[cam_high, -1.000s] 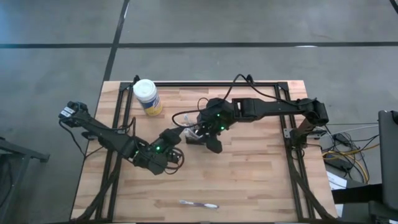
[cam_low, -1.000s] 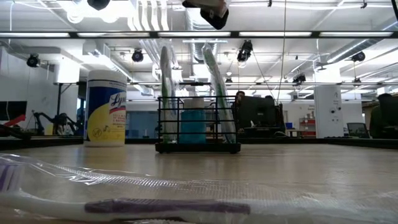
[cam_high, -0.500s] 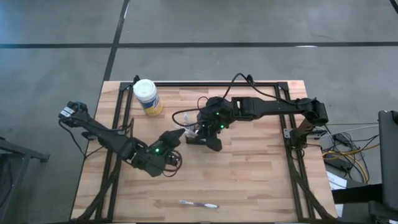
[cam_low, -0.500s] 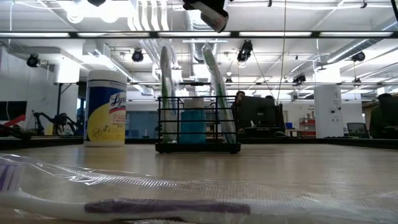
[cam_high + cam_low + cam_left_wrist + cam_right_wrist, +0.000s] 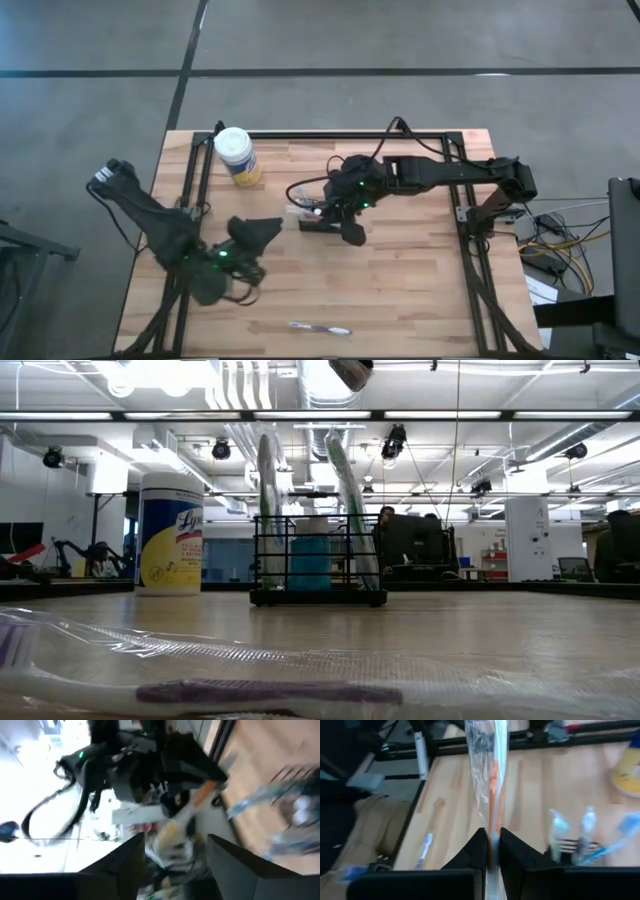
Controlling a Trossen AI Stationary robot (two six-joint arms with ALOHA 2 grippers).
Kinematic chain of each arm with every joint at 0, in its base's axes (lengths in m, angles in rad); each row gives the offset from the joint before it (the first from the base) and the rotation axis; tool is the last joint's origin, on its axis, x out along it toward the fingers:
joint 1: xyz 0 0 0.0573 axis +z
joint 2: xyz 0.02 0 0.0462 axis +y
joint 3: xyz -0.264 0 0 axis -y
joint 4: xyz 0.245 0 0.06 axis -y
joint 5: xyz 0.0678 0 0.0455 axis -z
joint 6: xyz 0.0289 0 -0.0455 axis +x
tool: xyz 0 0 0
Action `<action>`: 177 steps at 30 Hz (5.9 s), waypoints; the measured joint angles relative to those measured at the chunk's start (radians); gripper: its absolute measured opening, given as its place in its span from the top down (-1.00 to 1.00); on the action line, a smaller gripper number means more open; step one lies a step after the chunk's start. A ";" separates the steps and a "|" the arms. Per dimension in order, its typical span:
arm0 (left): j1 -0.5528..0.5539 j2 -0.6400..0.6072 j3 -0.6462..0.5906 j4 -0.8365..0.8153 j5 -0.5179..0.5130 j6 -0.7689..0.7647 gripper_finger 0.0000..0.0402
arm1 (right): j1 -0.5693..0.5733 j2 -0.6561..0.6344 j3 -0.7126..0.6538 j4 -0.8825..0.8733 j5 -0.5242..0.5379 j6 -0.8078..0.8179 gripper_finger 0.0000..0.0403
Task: Pick & Place toothbrushing station
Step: Put the orange toothbrush into the mesh organizer
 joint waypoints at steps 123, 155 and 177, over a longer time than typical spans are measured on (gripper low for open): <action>0.377 -0.433 -0.497 0.635 1.107 -0.819 -0.33 | 0.183 -0.010 -0.263 0.815 0.438 -0.454 0.89; 0.497 -0.284 -0.491 0.857 1.310 -0.851 -0.66 | 0.176 -0.004 -0.264 0.825 0.429 -0.462 0.89; 0.539 -0.230 -0.432 0.817 1.344 -0.824 0.12 | 0.171 -0.005 -0.264 0.834 0.429 -0.462 0.89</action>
